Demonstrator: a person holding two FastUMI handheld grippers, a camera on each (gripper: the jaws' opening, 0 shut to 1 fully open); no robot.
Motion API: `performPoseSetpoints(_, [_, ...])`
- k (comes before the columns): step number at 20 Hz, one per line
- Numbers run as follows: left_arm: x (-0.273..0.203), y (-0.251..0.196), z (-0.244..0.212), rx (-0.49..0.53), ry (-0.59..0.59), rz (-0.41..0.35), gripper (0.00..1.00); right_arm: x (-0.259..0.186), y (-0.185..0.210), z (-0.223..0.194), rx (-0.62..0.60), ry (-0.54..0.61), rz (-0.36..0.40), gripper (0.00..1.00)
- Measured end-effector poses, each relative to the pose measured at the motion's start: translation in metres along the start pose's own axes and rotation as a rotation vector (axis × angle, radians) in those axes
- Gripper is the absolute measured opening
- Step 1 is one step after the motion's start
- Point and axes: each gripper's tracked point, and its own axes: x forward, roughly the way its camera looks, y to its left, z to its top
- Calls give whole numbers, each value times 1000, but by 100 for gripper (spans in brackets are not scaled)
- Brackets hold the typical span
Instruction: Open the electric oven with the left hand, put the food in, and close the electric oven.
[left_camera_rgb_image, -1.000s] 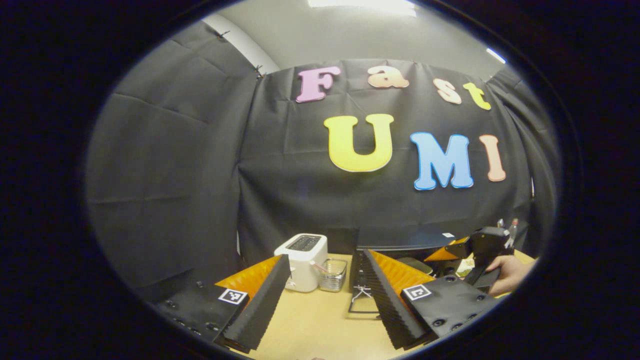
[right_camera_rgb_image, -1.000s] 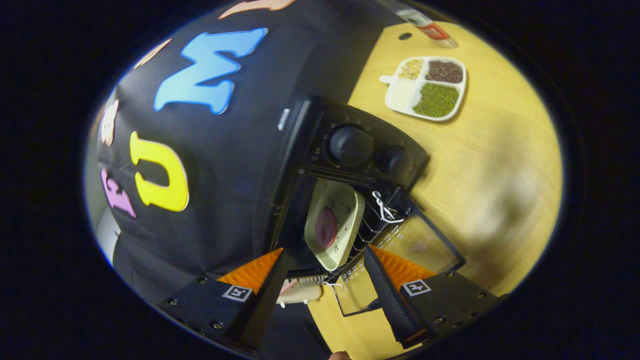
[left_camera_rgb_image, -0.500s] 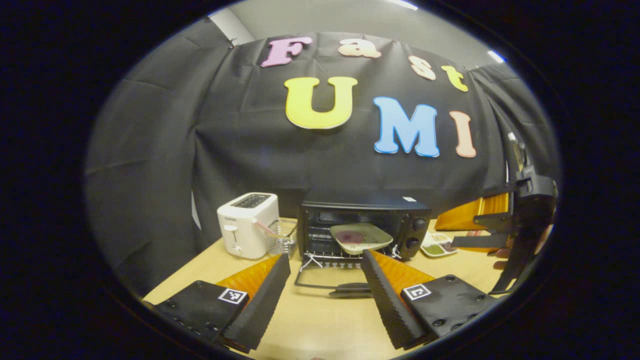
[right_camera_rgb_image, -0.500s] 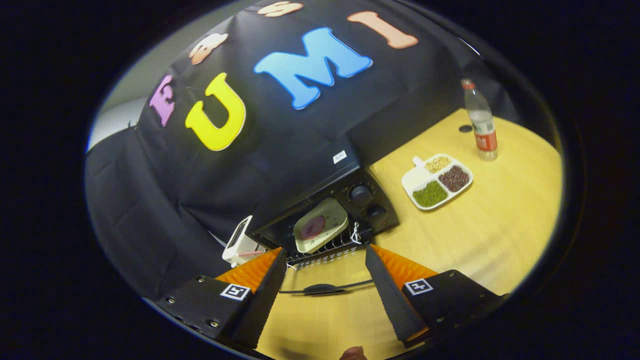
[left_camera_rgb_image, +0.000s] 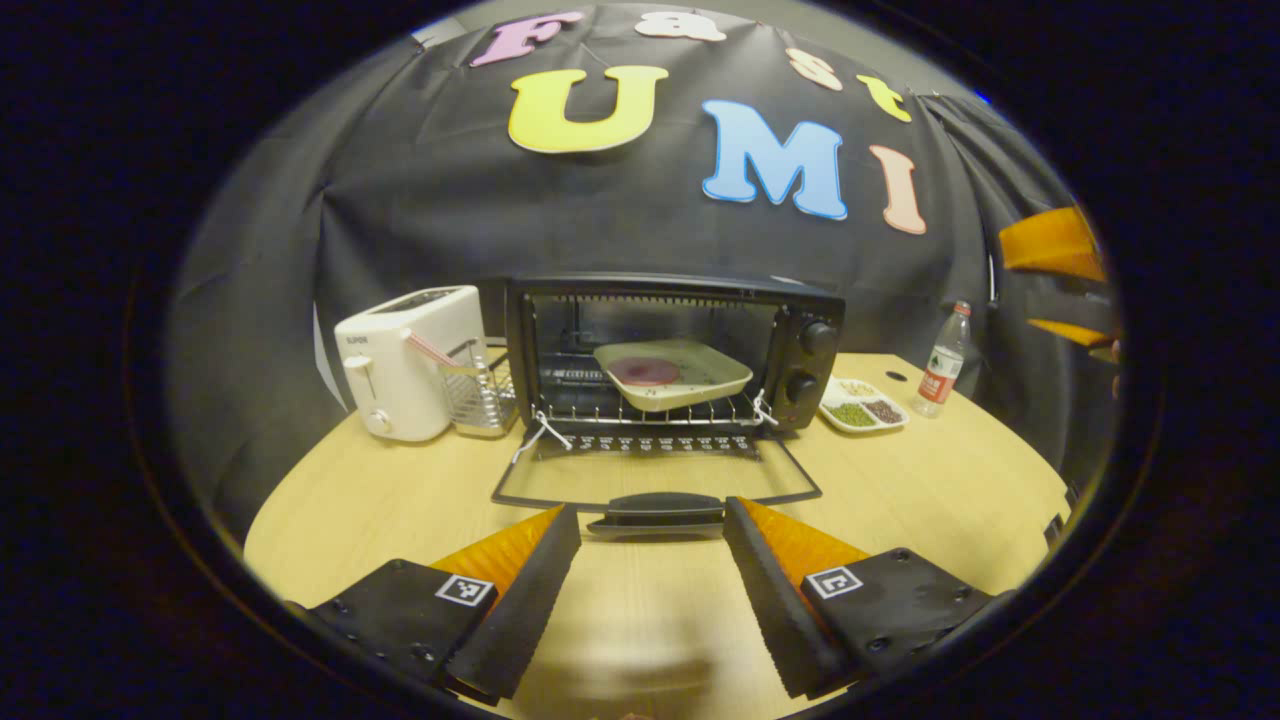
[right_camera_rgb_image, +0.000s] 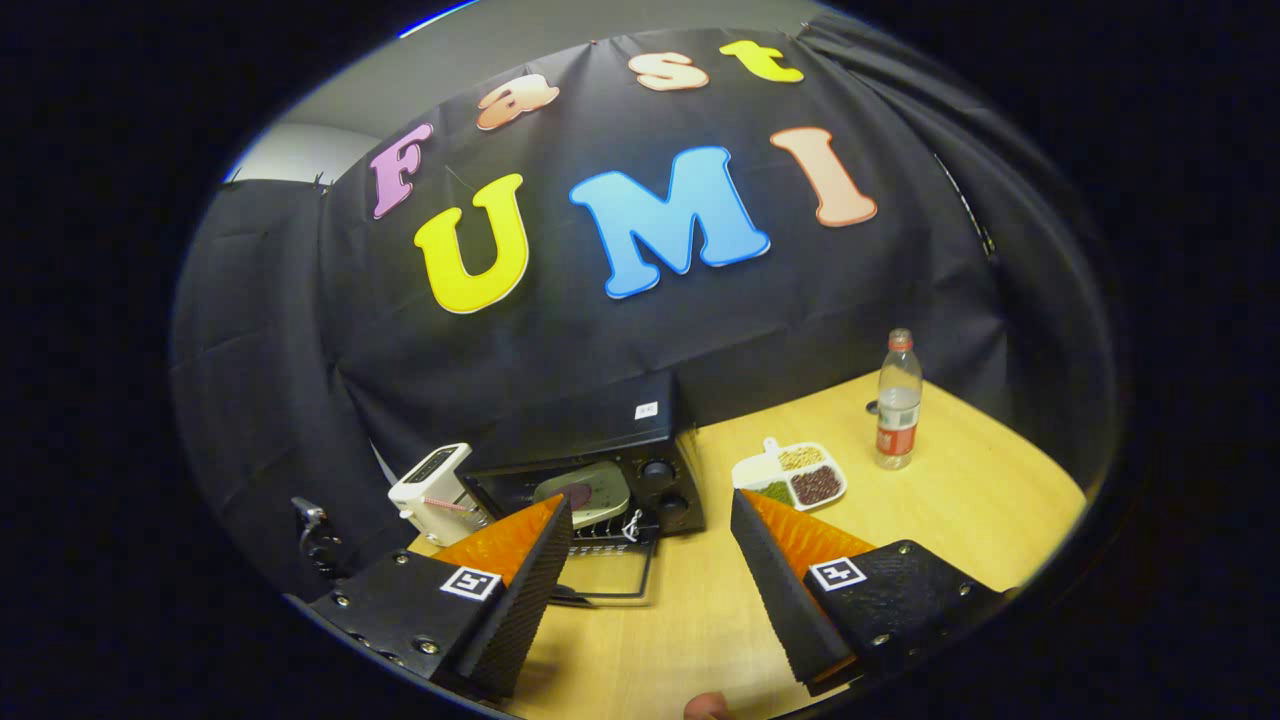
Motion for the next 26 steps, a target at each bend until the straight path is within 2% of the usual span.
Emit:
performPoseSetpoints(3, [23, -10, -21, 3, 68, -16, 98, -14, -10, 23, -61, -60, -46, 98])
performPoseSetpoints(7, [47, -17, -49, -13, 155, -15, 98, -17, -25, 35, -58, -77, -90, 98])
performPoseSetpoints(13, [60, -7, -44, 0, 155, 23, 100, -15, -39, 41, -41, -74, -130, 98])
performPoseSetpoints(15, [59, -5, -27, -10, 118, 27, 98, -12, -35, 42, -42, -77, -121, 98])
performPoseSetpoints(16, [55, -9, -24, 0, 137, 35, 100, -9, -32, 44, -46, -79, -113, 98])
performPoseSetpoints(19, [50, -7, -1, 10, 76, 27, 100, -8, -25, 42, -56, -80, -92, 98])
performPoseSetpoints(21, [49, -7, 9, 4, 58, 29, 97, -6, -19, 41, -52, -72, -76, 98])
performPoseSetpoints(23, [43, -8, 27, -6, 13, 25, 100, -5, -16, 41, -54, -68, -69, 98])
performPoseSetpoints(26, [40, -7, 71, 29, -85, 19, 97, -2, -12, 41, -60, -64, -61, 98])
